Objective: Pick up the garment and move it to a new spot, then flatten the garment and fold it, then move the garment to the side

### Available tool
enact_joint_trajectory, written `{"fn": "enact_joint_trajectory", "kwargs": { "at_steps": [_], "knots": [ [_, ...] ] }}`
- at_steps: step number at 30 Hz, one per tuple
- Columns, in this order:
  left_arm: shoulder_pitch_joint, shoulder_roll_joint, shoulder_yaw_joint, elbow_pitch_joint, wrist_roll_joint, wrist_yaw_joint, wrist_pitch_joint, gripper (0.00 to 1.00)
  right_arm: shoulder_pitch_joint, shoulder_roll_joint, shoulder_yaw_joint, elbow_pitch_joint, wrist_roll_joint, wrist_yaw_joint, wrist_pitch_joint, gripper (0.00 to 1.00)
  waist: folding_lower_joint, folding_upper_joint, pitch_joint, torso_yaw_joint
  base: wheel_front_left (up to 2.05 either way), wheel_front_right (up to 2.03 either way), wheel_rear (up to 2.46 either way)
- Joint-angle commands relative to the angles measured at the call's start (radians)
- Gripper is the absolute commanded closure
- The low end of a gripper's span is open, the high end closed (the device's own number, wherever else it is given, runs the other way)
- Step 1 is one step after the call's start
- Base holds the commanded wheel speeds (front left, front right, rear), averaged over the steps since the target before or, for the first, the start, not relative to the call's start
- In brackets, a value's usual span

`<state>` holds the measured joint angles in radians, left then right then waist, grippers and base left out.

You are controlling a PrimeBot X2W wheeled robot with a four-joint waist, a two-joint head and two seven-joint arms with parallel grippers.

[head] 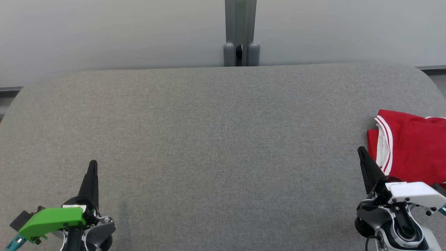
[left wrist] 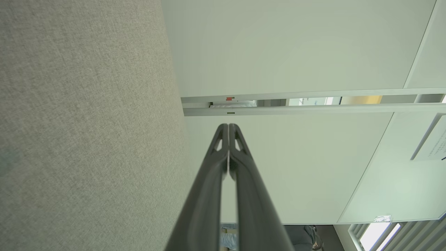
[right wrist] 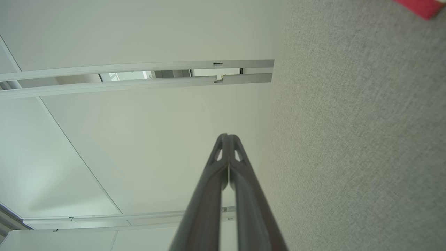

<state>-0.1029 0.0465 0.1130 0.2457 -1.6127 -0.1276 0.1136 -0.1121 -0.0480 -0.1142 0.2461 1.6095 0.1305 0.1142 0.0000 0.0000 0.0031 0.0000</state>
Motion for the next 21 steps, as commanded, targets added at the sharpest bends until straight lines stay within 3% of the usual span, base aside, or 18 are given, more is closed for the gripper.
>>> {"fn": "enact_joint_trajectory", "kwargs": {
  "at_steps": [1, 21],
  "knots": [
    [-0.011, 0.007, 0.003, -0.002, -0.001, -0.007, 0.004, 1.00, 0.009, -0.004, -0.002, -0.006, 0.007, 0.000, 0.003, 1.00, 0.0000, 0.0000, 0.000, 0.000, 0.00, 0.00, 0.00],
    [-0.011, 0.007, 0.003, -0.002, -0.001, -0.006, 0.004, 1.00, 0.009, -0.004, -0.001, -0.006, 0.007, 0.000, 0.003, 1.00, 0.0000, 0.0000, 0.000, 0.000, 0.00, 0.00, 0.00]
  ]
}}
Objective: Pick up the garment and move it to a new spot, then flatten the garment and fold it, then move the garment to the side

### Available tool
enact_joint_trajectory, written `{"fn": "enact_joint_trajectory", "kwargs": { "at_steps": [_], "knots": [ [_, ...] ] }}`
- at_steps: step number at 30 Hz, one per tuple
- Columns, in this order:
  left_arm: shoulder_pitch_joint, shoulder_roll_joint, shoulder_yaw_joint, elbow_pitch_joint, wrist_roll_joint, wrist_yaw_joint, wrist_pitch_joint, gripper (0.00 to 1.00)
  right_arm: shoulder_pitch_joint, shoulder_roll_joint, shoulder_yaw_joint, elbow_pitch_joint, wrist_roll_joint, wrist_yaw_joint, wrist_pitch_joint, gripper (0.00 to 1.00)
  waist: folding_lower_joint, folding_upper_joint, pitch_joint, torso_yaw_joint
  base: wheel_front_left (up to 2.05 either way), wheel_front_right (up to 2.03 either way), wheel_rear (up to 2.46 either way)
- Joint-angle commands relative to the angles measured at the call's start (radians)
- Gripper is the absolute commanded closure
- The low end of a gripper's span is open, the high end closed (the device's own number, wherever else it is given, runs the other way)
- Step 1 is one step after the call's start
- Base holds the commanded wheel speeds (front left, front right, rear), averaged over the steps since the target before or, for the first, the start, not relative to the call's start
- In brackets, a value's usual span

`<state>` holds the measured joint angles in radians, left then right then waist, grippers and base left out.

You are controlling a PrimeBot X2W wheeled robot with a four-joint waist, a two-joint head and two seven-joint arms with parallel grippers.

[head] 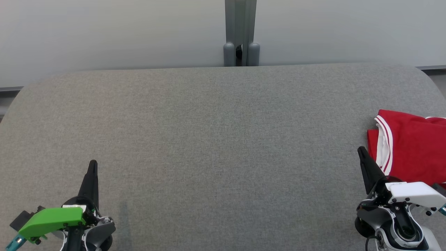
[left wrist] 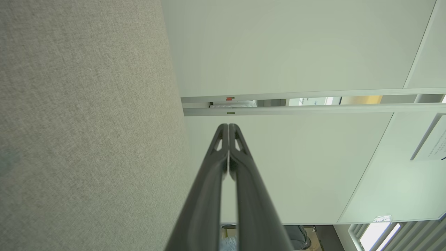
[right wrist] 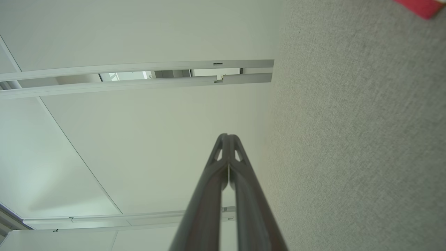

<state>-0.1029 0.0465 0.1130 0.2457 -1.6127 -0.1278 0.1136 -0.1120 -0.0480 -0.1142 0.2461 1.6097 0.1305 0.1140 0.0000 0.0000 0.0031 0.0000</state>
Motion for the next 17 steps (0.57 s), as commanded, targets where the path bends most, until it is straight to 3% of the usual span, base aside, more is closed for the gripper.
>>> {"fn": "enact_joint_trajectory", "kwargs": {
  "at_steps": [1, 17],
  "knots": [
    [-0.011, 0.007, 0.003, -0.002, -0.001, -0.006, 0.004, 1.00, 0.008, -0.004, -0.001, -0.006, 0.006, 0.000, 0.004, 1.00, 0.0000, 0.0000, 0.000, 0.000, 0.00, 0.00, 0.00],
    [-0.011, 0.007, 0.003, -0.002, -0.001, -0.006, 0.004, 1.00, 0.008, -0.004, -0.001, -0.006, 0.006, 0.000, 0.003, 1.00, 0.0000, 0.0000, 0.000, 0.000, 0.00, 0.00, 0.00]
  ]
}}
